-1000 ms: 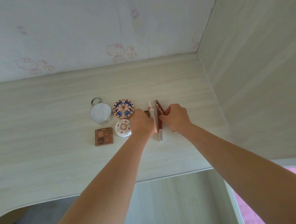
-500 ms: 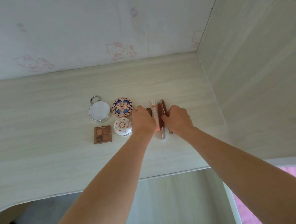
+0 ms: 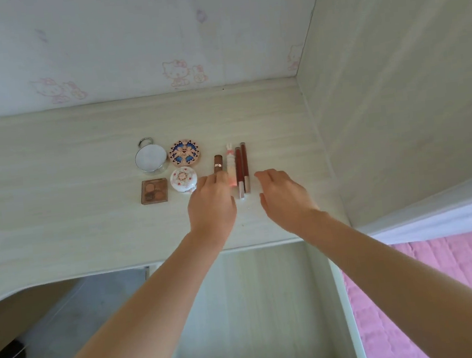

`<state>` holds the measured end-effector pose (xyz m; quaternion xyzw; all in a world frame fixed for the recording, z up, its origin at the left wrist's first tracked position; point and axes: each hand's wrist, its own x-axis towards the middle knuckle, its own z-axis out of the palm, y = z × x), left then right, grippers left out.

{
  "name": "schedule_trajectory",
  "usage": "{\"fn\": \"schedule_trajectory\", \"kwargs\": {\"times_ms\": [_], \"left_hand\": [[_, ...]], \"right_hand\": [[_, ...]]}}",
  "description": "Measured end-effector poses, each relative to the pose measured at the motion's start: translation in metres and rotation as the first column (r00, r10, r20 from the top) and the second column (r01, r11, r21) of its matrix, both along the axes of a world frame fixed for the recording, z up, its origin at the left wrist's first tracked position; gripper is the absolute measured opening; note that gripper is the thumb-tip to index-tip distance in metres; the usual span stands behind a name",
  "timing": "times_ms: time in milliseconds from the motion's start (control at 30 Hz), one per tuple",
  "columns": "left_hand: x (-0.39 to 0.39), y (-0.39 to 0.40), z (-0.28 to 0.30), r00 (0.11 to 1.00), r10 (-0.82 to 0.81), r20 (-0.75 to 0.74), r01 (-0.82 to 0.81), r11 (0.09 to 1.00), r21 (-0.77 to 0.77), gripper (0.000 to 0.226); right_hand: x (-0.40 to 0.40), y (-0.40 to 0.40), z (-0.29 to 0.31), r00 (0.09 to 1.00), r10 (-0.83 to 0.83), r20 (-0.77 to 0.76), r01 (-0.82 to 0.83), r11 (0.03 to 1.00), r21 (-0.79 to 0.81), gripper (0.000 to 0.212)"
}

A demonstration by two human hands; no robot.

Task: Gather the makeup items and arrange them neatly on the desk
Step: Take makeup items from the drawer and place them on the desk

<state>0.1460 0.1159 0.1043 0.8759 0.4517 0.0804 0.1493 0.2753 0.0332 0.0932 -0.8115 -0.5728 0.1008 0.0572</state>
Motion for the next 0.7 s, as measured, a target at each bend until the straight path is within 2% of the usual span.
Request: {"fn": "schedule_trajectory", "kwargs": {"times_ms": [133,267,533,700], "left_hand": [[-0.045,-0.051,-0.003,0.995,-0.073,0.070,0.069,0.996,0.059,0.043],[-0.086,-0.108,-0.014,0.993,-0.088,0.079,0.086,0.996,0.028,0.041],[-0.161,-0.202,-0.063,0.990,-0.131,-0.045,0.123,0.981,-0.149,0.038],[-0.202,-0.243,-0.094,0.969,-0.227,-0.093,0.208,0.961,-0.185,0.038]], "right_hand": [[-0.020,-0.057,0.003,0.997,0.066,0.042,-0.069,0.994,0.079,0.044],[-0.051,-0.119,-0.001,0.995,0.100,0.028,-0.104,0.981,0.165,0.039],[-0.111,-0.219,-0.042,0.988,0.150,-0.028,-0.148,0.986,0.080,0.038],[-0.148,-0.270,-0.074,0.983,0.181,-0.032,-0.182,0.983,-0.013,0.053]]}}
